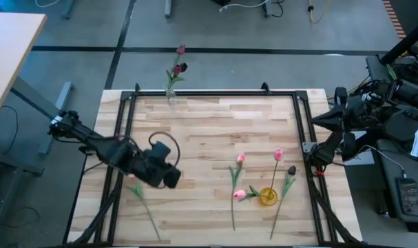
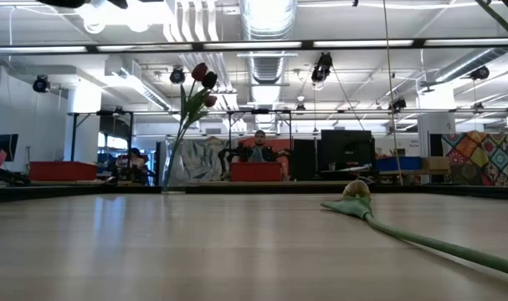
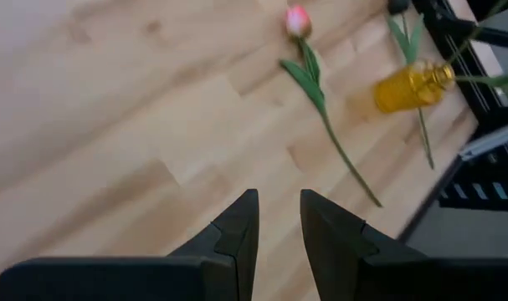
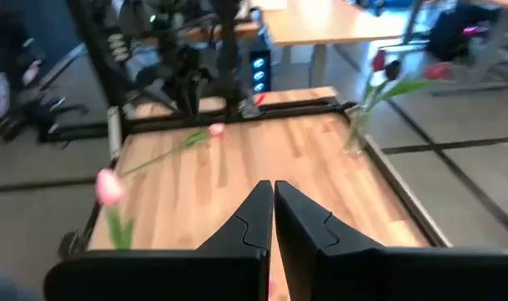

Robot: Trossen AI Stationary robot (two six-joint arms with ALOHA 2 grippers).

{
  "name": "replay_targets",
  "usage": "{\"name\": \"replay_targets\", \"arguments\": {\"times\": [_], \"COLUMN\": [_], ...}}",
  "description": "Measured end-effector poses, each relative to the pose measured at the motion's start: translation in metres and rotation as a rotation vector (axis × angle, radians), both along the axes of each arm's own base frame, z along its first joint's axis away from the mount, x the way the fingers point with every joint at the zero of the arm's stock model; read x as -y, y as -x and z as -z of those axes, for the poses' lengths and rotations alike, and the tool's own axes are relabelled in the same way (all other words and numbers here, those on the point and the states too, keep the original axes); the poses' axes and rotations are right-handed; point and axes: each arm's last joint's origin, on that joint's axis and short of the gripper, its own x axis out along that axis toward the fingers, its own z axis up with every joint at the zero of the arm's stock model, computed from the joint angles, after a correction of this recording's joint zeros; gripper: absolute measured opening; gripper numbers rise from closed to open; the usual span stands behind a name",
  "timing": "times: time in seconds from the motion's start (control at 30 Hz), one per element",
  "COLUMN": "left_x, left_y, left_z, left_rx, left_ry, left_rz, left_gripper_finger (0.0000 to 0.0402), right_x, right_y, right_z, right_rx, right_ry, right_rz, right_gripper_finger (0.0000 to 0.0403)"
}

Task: Sort flowers into vase by color
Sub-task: Put the pink flower into the yellow flower vase

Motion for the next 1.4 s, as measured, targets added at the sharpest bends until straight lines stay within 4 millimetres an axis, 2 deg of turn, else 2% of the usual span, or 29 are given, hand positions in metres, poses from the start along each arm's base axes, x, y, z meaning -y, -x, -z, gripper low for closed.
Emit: {"name": "replay_targets", "arguments": {"times": [0.23, 0.37, 0.47, 0.6, 0.7, 0.83, 1.0, 1.1, 1.2, 1.4], "left_x": [0.03, 0.037, 0.039, 0.041, 0.043, 0.044, 0.051, 0.059, 0.065, 0.072], "left_y": [-0.004, -0.005, -0.005, -0.005, -0.005, -0.003, -0.001, 0.003, 0.011, 0.028], "left_z": [0.0, -0.002, -0.003, -0.008, -0.009, -0.01, -0.013, -0.014, -0.012, -0.006], "left_rx": [0.046, 0.071, 0.09, 0.121, 0.127, 0.124, 0.158, 0.163, 0.138, 0.049], "left_ry": [0.019, 0.018, 0.003, -0.014, -0.028, -0.061, -0.061, -0.033, 0.019, 0.152], "left_rz": [0.026, 0.07, 0.113, 0.2, 0.263, 0.328, 0.402, 0.426, 0.4, 0.228], "left_gripper_finger": [0.0076, 0.0076, 0.0075, 0.0068, 0.0046, 0.0012, 0.0001, 0.0, 0.0, 0.0], "right_x": [-0.013, -0.022, -0.035, -0.064, -0.074, -0.084, -0.086, -0.082, -0.074, -0.058], "right_y": [-0.004, -0.007, -0.016, -0.039, -0.054, -0.085, -0.131, -0.155, -0.168, -0.181], "right_z": [-0.011, -0.019, -0.019, -0.01, -0.005, 0.002, 0.013, 0.023, 0.022, 0.023], "right_rx": [0.013, 0.08, 0.093, 0.061, 0.054, 0.029, -0.028, -0.081, -0.078, -0.096], "right_ry": [0.019, 0.041, 0.059, 0.086, 0.069, 0.041, -0.012, -0.017, -0.03, -0.083], "right_rz": [-0.26, -0.364, -0.392, -0.4, -0.388, -0.364, -0.369, -0.313, -0.261, -0.16], "right_gripper_finger": [0.0009, 0.0009, 0.0009, 0.0009, 0.0009, 0.0009, 0.0009, 0.0009, 0.0009, 0.0009]}}
